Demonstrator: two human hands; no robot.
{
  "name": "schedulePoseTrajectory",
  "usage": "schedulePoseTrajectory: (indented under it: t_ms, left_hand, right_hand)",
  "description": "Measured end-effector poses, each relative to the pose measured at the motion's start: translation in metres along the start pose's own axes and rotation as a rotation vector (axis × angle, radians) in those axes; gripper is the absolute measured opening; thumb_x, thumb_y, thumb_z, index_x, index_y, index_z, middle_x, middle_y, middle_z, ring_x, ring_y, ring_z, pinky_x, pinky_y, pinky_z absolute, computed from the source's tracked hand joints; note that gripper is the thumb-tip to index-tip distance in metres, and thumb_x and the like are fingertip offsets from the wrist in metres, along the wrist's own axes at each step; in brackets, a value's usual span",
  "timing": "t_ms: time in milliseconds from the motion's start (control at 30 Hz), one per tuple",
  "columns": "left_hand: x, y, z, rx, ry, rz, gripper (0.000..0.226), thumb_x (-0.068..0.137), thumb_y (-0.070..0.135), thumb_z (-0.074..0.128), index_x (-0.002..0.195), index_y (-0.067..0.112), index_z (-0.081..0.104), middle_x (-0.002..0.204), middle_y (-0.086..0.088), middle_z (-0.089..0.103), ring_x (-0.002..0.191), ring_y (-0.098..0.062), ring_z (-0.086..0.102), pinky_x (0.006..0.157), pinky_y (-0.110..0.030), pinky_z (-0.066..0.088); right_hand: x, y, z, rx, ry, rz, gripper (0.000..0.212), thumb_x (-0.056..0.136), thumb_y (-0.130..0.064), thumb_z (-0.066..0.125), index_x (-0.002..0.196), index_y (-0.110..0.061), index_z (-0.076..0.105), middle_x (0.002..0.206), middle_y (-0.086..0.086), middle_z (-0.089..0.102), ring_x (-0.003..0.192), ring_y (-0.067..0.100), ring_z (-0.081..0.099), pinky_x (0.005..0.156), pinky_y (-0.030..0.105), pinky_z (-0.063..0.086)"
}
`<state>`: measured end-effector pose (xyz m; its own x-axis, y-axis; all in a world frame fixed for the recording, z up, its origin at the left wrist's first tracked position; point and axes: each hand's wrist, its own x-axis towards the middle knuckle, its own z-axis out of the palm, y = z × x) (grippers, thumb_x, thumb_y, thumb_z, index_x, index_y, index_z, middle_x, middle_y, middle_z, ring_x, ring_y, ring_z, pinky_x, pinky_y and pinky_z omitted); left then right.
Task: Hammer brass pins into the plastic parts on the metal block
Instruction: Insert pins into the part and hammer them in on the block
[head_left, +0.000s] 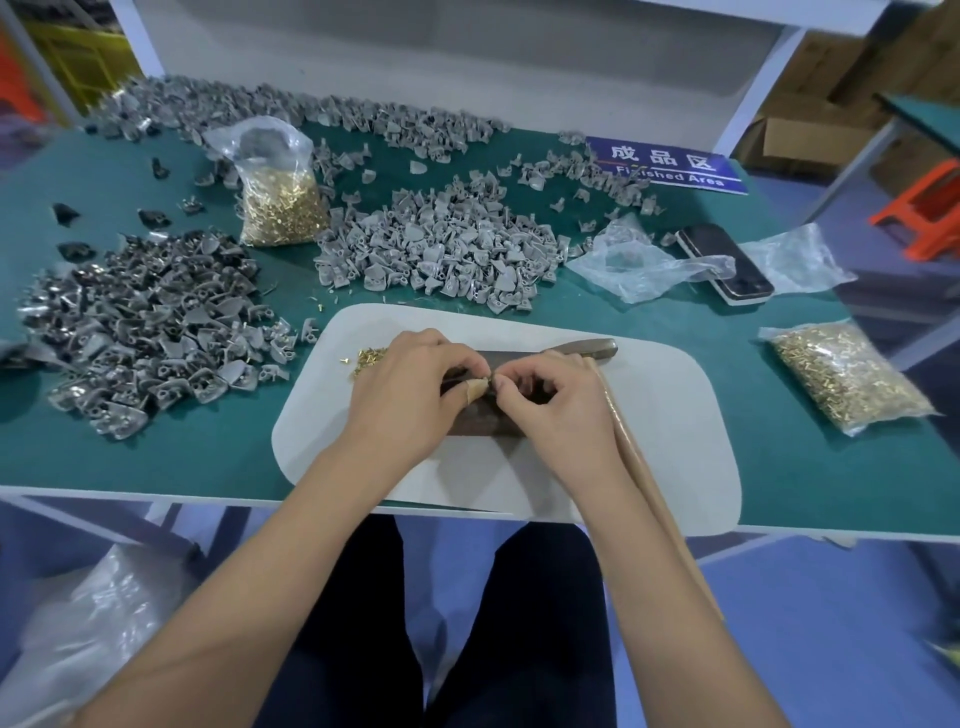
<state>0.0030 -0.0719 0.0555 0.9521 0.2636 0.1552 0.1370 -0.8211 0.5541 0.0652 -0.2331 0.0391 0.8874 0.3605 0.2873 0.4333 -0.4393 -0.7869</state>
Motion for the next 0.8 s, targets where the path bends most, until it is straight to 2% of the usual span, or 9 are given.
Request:
schedulePoseTrajectory:
  t_ms: [133,200,267,367,467,533,633,700,800]
  left_hand:
    - [-0.001,0.002,-0.002,0.036,0.003,-0.002,0.008,0.094,0.044,0.066,0.101,0.041,0.069,0.095,0.013,0.055,0.108,-0.012,0.048,0.072,-0.031,0.032]
    - [-0.002,0.002,-0.001,0.033,0.006,0.006,0.008,0.093,0.045,0.066,0.099,0.04,0.07,0.093,0.013,0.054,0.105,-0.012,0.048,0.071,-0.03,0.031]
    - [-0.004,0.002,0.001,0.009,0.01,0.006,0.008,0.093,0.045,0.066,0.097,0.04,0.07,0.093,0.013,0.054,0.104,-0.011,0.048,0.07,-0.03,0.033]
    - [-0.007,0.001,0.004,-0.012,0.029,0.005,0.006,0.094,0.043,0.066,0.097,0.039,0.07,0.095,0.014,0.054,0.105,-0.011,0.048,0.073,-0.032,0.039]
    - [-0.009,0.0,0.009,-0.026,0.067,0.011,0.005,0.094,0.041,0.066,0.096,0.039,0.07,0.096,0.015,0.054,0.106,-0.01,0.048,0.072,-0.032,0.039]
    - [-0.009,-0.002,0.012,-0.04,0.093,0.007,0.005,0.093,0.042,0.068,0.096,0.04,0.071,0.096,0.015,0.054,0.105,-0.008,0.048,0.07,-0.03,0.034]
    - [-0.01,-0.003,0.014,-0.069,0.107,0.0,0.004,0.092,0.041,0.069,0.095,0.04,0.072,0.098,0.017,0.054,0.105,-0.006,0.048,0.07,-0.029,0.034]
    - [-0.009,-0.003,0.015,-0.09,0.116,0.0,0.003,0.092,0.04,0.069,0.094,0.039,0.072,0.1,0.018,0.055,0.105,-0.005,0.047,0.07,-0.029,0.035]
    - [-0.008,-0.004,0.015,-0.074,0.116,0.024,0.003,0.092,0.039,0.068,0.092,0.037,0.071,0.103,0.022,0.062,0.104,-0.005,0.047,0.069,-0.029,0.035]
  right_hand:
    - [-0.001,-0.001,-0.013,0.089,-0.062,0.02,0.016,0.087,-0.022,0.082,0.103,-0.023,0.08,0.09,-0.007,0.071,0.091,0.012,0.061,0.085,0.016,0.042]
    - [-0.005,0.007,-0.025,0.179,0.081,0.091,0.018,0.09,-0.023,0.078,0.108,-0.021,0.077,0.101,0.0,0.07,0.092,0.013,0.063,0.084,0.02,0.049]
    - [-0.012,0.021,-0.037,-0.046,0.215,0.176,0.019,0.097,-0.026,0.071,0.112,-0.017,0.074,0.108,0.008,0.065,0.096,0.018,0.059,0.084,0.02,0.047]
    - [-0.023,0.038,-0.042,-0.539,0.049,0.331,0.033,0.1,-0.03,0.063,0.124,-0.007,0.063,0.118,0.018,0.054,0.109,0.035,0.048,0.092,0.038,0.041]
    - [-0.024,0.034,-0.043,-0.674,-0.056,0.356,0.027,0.105,-0.021,0.051,0.124,-0.003,0.058,0.12,0.018,0.05,0.105,0.039,0.05,0.084,0.046,0.042]
    - [-0.022,0.025,-0.05,-0.691,-0.044,0.373,0.024,0.107,-0.019,0.043,0.121,-0.004,0.056,0.119,0.016,0.047,0.091,0.04,0.053,0.074,0.046,0.042]
    - [-0.03,0.014,-0.065,-0.505,0.055,0.316,0.023,0.109,-0.028,0.035,0.109,-0.016,0.055,0.106,0.005,0.051,0.073,0.027,0.049,0.065,0.041,0.037]
    - [-0.036,0.003,-0.071,-0.201,0.099,0.311,0.02,0.107,-0.028,0.036,0.098,-0.027,0.054,0.089,-0.006,0.059,0.068,0.017,0.051,0.059,0.035,0.037]
    - [-0.043,-0.013,-0.07,0.065,0.016,0.375,0.02,0.102,-0.038,0.037,0.092,-0.04,0.054,0.068,-0.013,0.056,0.054,0.01,0.045,0.053,0.029,0.035]
